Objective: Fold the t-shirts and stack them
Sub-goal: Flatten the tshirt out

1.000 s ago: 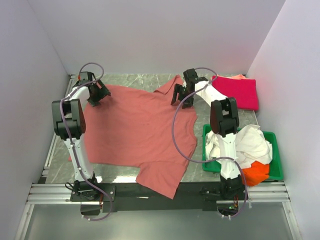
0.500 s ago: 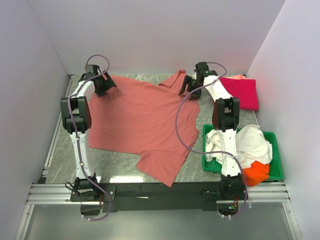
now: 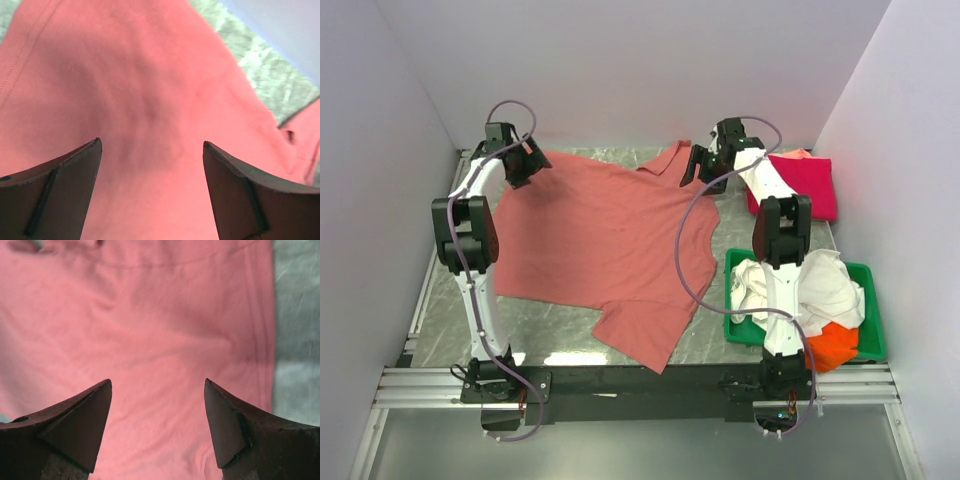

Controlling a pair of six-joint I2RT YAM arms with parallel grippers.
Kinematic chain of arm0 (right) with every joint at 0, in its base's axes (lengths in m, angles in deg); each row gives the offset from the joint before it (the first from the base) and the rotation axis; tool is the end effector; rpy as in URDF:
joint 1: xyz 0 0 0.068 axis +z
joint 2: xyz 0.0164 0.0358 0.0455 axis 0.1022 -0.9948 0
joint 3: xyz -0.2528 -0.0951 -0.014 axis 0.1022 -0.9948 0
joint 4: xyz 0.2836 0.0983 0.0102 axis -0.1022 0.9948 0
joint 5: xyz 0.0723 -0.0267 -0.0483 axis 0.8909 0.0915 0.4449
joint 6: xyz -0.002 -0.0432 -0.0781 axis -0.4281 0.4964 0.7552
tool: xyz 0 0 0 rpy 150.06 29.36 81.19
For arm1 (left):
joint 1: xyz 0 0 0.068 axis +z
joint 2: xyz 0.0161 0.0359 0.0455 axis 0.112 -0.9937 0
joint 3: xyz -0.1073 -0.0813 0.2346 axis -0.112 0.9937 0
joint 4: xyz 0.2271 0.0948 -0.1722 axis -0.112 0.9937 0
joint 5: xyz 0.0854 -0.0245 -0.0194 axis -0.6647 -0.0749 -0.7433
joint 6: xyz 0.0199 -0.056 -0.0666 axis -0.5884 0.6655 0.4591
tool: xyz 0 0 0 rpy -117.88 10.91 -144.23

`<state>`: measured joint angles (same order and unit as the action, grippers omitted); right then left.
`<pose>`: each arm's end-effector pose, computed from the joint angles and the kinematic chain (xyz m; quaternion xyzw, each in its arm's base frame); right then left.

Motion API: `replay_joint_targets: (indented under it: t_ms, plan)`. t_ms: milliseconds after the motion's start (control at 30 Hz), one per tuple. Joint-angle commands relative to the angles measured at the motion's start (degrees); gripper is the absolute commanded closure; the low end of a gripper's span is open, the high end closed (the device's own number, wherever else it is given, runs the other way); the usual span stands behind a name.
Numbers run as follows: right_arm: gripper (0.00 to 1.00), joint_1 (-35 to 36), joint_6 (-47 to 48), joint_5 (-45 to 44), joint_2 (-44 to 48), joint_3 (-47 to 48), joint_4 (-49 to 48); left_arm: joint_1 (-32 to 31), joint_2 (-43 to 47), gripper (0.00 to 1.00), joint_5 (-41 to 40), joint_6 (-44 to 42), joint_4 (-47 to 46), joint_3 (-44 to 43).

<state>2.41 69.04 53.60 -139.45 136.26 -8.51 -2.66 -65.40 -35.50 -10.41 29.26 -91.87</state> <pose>0.5695 0.1118 0.1618 0.0451 0.9459 0.2359 0.2181 0.5812 0.0228 0.1605 -0.2627 0.8812 -0.1866 0.3459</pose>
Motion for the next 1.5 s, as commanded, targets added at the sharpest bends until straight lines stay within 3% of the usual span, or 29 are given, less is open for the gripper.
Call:
replay_joint_targets:
  t_ms: [0, 400, 767, 967, 1267, 1467]
  plan:
    - [0.2, 1.9, 1.7, 0.3, 6.8, -3.6, -1.7, -0.3, 5.2, 0.13, 0.3, -0.9, -0.9, 3.2]
    - [0.2, 4.6, -0.9, -1.7, 8.3, -13.0, -3.2, -0.3, 4.5, 0.14, -0.9, 0.1, -1.1, 11.4]
    - [0.2, 3.8, -4.0, -2.4, 1.9, -11.5, -0.5, -0.2, -0.1, 0.14, -1.0, 1.7, -1.4, 11.4]
    - [0.2, 2.6, -5.3, -3.4, -2.3, -6.6, 2.7, -0.3, -3.2, 0.14, 0.4, 2.2, -2.3, 8.5]
    - [0.2, 0.3, -6.0, -4.2, -11.1, 9.2, 9.3, -0.9, -9.5, 0.14, 4.0, 3.3, -3.6, 0.5]
    - [0.2, -1.6, -6.0, -3.5, -11.8, 11.8, 9.7, -2.0, -12.2, 0.14, 6.9, 3.5, -3.8, -5.6]
